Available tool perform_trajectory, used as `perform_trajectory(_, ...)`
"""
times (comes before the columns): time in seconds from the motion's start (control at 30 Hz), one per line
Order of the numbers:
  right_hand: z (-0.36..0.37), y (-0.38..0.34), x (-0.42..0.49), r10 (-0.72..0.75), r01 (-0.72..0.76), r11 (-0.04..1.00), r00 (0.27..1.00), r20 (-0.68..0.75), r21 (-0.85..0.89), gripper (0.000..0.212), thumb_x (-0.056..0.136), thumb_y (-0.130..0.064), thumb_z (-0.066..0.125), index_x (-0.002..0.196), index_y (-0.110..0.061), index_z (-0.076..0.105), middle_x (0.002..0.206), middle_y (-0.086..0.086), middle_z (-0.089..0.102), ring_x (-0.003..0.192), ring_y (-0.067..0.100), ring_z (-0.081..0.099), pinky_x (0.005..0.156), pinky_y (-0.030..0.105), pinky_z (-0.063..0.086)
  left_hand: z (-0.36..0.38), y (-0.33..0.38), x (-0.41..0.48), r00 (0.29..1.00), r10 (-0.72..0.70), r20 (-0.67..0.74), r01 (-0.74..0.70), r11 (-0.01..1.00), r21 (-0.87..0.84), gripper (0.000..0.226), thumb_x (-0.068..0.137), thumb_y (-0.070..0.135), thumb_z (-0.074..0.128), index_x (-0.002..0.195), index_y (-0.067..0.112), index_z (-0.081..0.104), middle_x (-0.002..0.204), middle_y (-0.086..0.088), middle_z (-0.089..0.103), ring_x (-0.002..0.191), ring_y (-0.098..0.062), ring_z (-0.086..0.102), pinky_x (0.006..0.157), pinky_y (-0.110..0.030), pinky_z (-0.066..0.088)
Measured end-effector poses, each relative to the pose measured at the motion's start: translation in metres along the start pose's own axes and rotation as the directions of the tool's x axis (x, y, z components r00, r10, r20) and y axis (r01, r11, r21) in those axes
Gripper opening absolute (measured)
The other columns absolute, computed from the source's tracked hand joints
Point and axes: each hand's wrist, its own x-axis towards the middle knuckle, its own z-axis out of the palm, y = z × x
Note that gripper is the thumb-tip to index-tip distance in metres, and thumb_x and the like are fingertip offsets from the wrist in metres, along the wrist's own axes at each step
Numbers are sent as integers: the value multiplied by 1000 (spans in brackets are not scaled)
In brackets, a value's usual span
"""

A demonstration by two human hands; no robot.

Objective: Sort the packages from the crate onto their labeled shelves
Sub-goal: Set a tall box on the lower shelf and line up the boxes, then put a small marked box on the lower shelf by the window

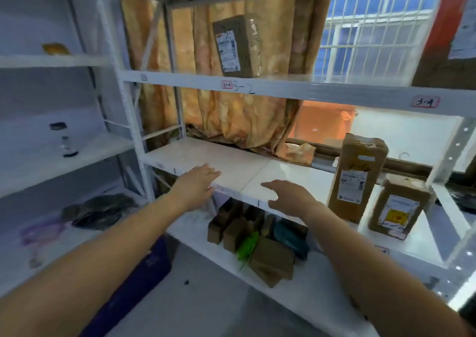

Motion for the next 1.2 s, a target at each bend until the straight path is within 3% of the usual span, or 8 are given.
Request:
perform_trajectory(0.17,-11,-84,52,-182,182,983,983,-16,7,54,93,-29,52,145,-26,36,150,-2,36,136,18,34,109,29,28,-35,-93,-60,960,-279,-24,277,958,-69,44,98,23,40,143,20,36,143,-5,40,131,-23,37,104,-32,33)
perform_trajectory(0.3,5,-160,87,-344,343,938,939,23,40,31,92,-28,52,123,-24,57,130,3,56,119,25,51,98,34,41,-35,-171,-110,885,-461,64,465,882,-76,24,97,20,38,113,19,55,114,-9,54,110,-29,52,89,-34,43)
perform_trajectory(0.4,28,-214,114,-457,453,889,885,87,64,40,91,-29,55,130,-26,54,135,1,54,120,23,52,98,35,44,-29,-214,-154,813,-576,86,582,811,-64,36,98,21,41,133,16,47,129,-11,52,113,-27,50,86,-30,41)
perform_trajectory(0.57,59,-287,160,-495,489,869,851,175,75,37,91,-27,54,127,-20,58,129,4,60,111,21,59,95,36,47,-10,-293,-206,698,-705,129,714,698,-51,32,97,20,43,127,14,53,129,-13,54,112,-29,52,91,-33,44)
perform_trajectory(0.7,79,-331,203,-491,481,871,846,208,100,42,91,-28,54,133,-21,54,134,1,55,117,19,55,95,31,46,-1,-364,-209,657,-744,121,753,656,-49,40,96,21,47,136,17,46,139,-8,48,121,-26,48,99,-34,40)
perform_trajectory(0.87,98,-374,259,-490,490,871,855,172,45,40,93,-30,53,133,-22,53,132,4,55,116,22,54,96,33,45,21,-417,-177,692,-715,95,722,686,-91,28,94,13,46,118,7,59,119,-16,60,101,-29,58,84,-35,48)
perform_trajectory(1.03,138,-405,319,-534,548,835,792,296,42,40,94,-27,52,132,-18,55,137,1,52,117,20,54,96,35,46,64,-445,-139,757,-649,75,653,744,-145,35,97,14,42,131,11,50,131,-17,51,114,-32,51,91,-34,43)
perform_trajectory(1.2,193,-427,408,-564,573,814,743,361,95,29,91,-26,55,115,-13,65,117,9,62,105,26,58,73,25,39,124,-499,-102,726,-675,132,687,714,-131,41,97,22,44,138,16,43,138,-14,47,121,-30,47,98,-35,41)
